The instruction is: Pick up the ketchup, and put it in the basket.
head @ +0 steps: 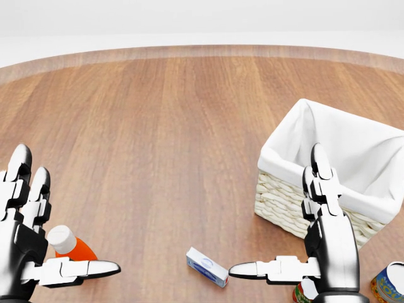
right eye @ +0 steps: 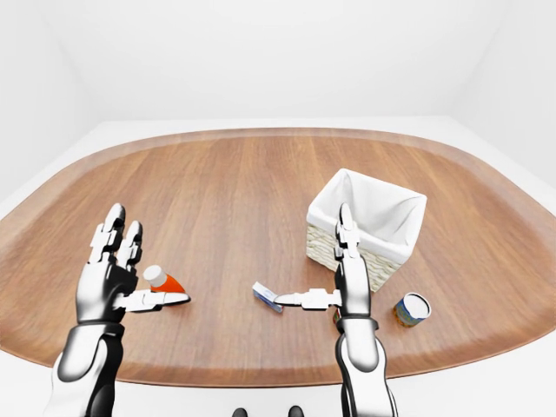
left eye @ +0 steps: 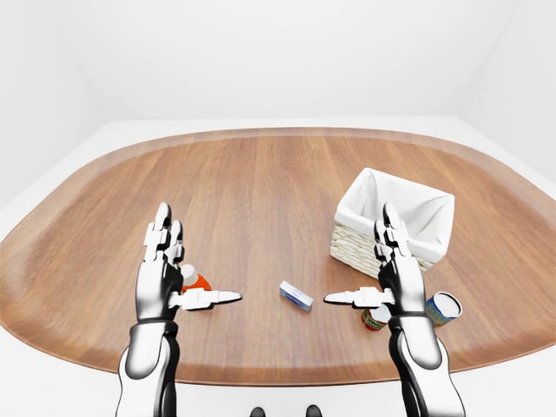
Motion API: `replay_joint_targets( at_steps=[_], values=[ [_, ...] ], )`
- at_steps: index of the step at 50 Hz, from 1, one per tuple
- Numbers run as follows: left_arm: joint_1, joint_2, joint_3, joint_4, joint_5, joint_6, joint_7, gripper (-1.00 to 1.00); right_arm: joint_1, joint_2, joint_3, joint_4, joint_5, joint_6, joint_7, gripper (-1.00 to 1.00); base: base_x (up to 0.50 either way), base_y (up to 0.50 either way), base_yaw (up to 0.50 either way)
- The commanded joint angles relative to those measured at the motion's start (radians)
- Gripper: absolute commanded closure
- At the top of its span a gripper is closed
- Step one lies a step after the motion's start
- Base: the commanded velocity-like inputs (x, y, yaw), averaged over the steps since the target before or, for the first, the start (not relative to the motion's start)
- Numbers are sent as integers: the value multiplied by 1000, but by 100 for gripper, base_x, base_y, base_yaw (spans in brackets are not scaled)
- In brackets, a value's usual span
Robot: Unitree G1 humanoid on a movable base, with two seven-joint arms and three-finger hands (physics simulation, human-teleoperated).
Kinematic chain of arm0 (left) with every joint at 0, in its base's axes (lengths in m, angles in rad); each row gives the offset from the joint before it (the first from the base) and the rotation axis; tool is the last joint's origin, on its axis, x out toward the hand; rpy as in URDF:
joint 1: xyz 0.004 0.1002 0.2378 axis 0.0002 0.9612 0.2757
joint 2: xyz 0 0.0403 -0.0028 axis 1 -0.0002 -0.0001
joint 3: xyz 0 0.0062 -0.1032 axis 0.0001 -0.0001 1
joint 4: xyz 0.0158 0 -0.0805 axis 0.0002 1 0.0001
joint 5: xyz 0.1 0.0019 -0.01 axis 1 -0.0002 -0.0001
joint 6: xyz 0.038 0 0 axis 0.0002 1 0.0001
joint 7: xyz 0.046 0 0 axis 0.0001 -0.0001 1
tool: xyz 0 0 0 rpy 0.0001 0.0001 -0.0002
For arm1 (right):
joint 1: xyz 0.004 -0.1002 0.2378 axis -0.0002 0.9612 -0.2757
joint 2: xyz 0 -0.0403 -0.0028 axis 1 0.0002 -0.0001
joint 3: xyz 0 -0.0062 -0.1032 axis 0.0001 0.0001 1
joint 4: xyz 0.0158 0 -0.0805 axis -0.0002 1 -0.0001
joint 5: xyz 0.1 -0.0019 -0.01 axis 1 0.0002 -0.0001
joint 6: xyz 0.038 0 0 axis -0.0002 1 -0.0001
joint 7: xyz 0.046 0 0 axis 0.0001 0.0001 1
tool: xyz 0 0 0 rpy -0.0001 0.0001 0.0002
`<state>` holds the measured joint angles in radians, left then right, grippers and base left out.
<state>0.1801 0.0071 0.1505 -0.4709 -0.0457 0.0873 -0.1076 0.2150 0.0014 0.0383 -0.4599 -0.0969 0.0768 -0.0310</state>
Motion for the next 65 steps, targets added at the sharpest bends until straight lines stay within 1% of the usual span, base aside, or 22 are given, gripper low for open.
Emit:
replay_joint_targets(
  at_steps=[1, 2, 3, 9, 12, 15, 19, 30, 36, 41, 50, 61, 65],
  values=[
    [-132, 90, 156, 485, 76, -165, 79, -100, 2, -1, 6, 15, 2, -14, 8, -100, 0, 0, 0],
    [-148, 105, 159, 535, 74, -175, 92, -100, 2, -1, 8, 16, 0, -16, 7, -100, 0, 0, 0],
    [-153, 113, 155, 564, 75, -175, 101, -100, 2, -1, 7, 17, 0, -15, 6, -100, 0, 0, 0],
    [-169, 134, 146, 615, 72, -175, 123, -100, 0, -1, 6, 16, -1, -10, 6, -100, 0, 0, 0],
    [-176, 139, 140, 639, 74, -175, 132, -100, 0, -2, 5, 14, 0, -10, 7, -100, 0, 0, 0],
    [-187, 145, 136, 669, 76, -175, 142, -100, -1, -2, 4, 22, -1, -16, 7, -100, 0, 0, 0],
    [-194, 153, 134, 695, 84, -175, 158, -100, -4, -1, 4, 23, -2, -14, 6, -100, 0, 0, 0],
    [-226, 167, 120, 766, 89, -175, 178, -100, -2, -1, 8, 24, -5, -19, 5, -100, 0, 0, 0],
    [-260, 176, 104, 852, 94, -175, 195, -100, -1, -2, 9, 25, -4, -22, 5, -100, 0, 0, 0],
    [-307, 194, 95, 967, 88, -175, 215, -100, 2, -1, 14, 20, -8, -21, 4, -100, 0, 0, 0],
    [-344, 207, 77, 1053, 87, -175, 235, -100, 6, -2, 17, 11, -8, -18, 4, -100, 0, 0, 0],
    [-412, 222, 51, 1221, 84, -175, 261, -100, 2, -2, 18, 21, -10, -24, 3, -100, 0, 0, 0],
    [-419, 221, 41, 1240, 85, -175, 266, -100, 2, -3, 20, 23, -12, -22, 2, -100, 0, 0, 0]
  ],
)
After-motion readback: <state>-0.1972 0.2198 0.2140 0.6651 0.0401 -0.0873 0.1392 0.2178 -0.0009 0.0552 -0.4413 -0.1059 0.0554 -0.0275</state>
